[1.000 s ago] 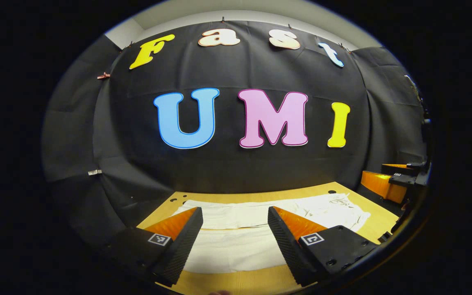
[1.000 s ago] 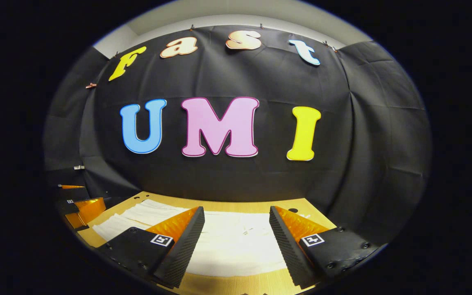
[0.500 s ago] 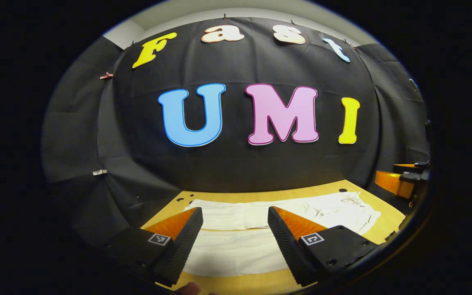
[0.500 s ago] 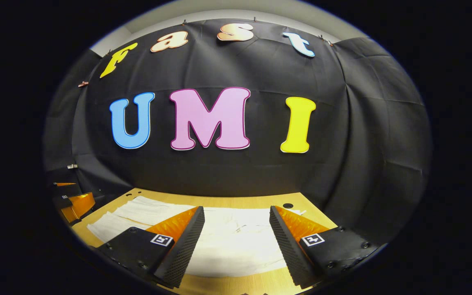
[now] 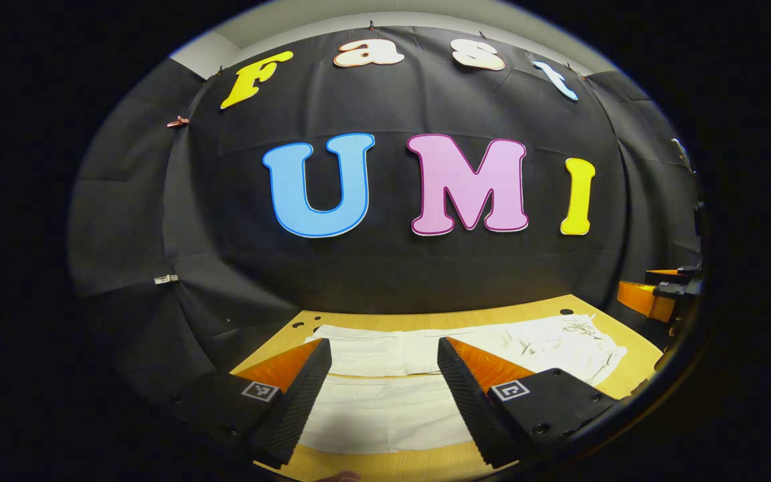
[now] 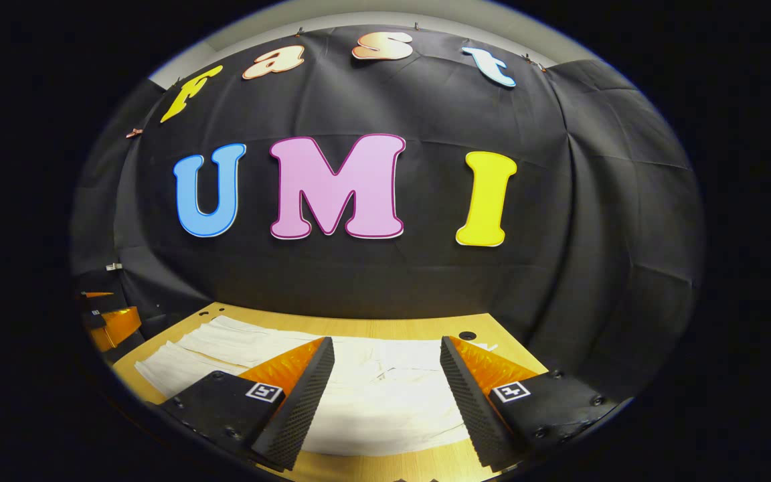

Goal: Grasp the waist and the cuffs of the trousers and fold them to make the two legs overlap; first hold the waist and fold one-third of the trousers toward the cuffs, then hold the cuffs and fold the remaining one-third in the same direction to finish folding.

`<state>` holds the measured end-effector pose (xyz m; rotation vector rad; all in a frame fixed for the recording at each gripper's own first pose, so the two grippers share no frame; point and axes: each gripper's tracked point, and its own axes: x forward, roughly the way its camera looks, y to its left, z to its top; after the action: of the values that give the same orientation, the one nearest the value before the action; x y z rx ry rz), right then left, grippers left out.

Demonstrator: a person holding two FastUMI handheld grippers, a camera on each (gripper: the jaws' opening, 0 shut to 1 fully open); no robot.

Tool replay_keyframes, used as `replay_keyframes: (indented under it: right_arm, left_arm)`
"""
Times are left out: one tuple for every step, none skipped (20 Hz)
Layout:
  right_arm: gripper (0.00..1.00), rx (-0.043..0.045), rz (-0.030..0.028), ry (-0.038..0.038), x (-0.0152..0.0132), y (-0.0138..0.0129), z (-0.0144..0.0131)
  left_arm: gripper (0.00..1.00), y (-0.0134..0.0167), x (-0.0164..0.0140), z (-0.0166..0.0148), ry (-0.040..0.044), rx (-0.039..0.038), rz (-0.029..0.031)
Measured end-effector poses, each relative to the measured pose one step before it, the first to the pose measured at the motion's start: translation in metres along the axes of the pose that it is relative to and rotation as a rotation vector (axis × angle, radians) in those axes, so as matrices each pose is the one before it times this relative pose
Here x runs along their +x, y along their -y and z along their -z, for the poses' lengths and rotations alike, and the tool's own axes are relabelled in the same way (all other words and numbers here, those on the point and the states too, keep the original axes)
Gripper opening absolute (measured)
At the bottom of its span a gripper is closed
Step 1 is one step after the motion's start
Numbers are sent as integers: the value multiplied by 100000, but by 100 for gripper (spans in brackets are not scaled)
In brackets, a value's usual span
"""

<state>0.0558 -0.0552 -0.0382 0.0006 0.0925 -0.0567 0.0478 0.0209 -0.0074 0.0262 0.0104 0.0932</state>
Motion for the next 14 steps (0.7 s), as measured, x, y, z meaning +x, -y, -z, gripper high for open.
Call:
replay_keyframes:
  right_arm:
    - [97, -905, 49, 35, 270, 194, 63]
    - [97, -885, -212, 267, 223, 214, 0]
    - [97, -1092, -169, 107, 249, 233, 2]
    - [97, -1379, -582, 9, 415, 308, 51]
    - [97, -2016, -799, -721, 446, 382, 285]
    - [97, -2457, 103, -1257, 413, 576, 423]
    - [97, -2871, 691, -807, 363, 922, 542]
    - [98, -3105, 1076, -825, 397, 873, 467]
    - [98, -3290, 301, -1143, 375, 894, 577]
    - [98, -4030, -615, -1175, 456, 703, 668]
    - [98, -4806, -532, -942, 317, 735, 693]
    - [98, -5254, -551, -827, 282, 833, 743]
    - [97, -5293, -575, -756, 356, 745, 648]
    - [97, -5083, -386, -710, 288, 628, 790]
  left_arm:
    - [99, -153, 32, 230, -229, 431, -131]
    - [99, -203, 172, 196, -402, 267, -254]
    - [99, -217, 146, 89, -551, -11, -227]
    - [99, -209, 86, 215, -783, -255, -357]
    - [99, -306, 155, 177, -789, -450, -654]
    - [99, -402, 168, 175, -793, -652, -600]
    - [99, -305, 173, 511, -1438, -1095, -685]
    - [99, -511, 161, 374, -1993, -1634, -1010]
    - [99, -506, 234, 608, -1429, -1584, -1268]
    - [99, -702, 70, 467, -929, -688, -1732]
    - [99, -773, 229, 285, -887, -170, -1810]
    - [99, -703, 72, 373, -797, -178, -1645]
    - [99, -810, 104, 338, -836, -86, -1693]
    - [99, -764, 123, 398, -727, -5, -1897]
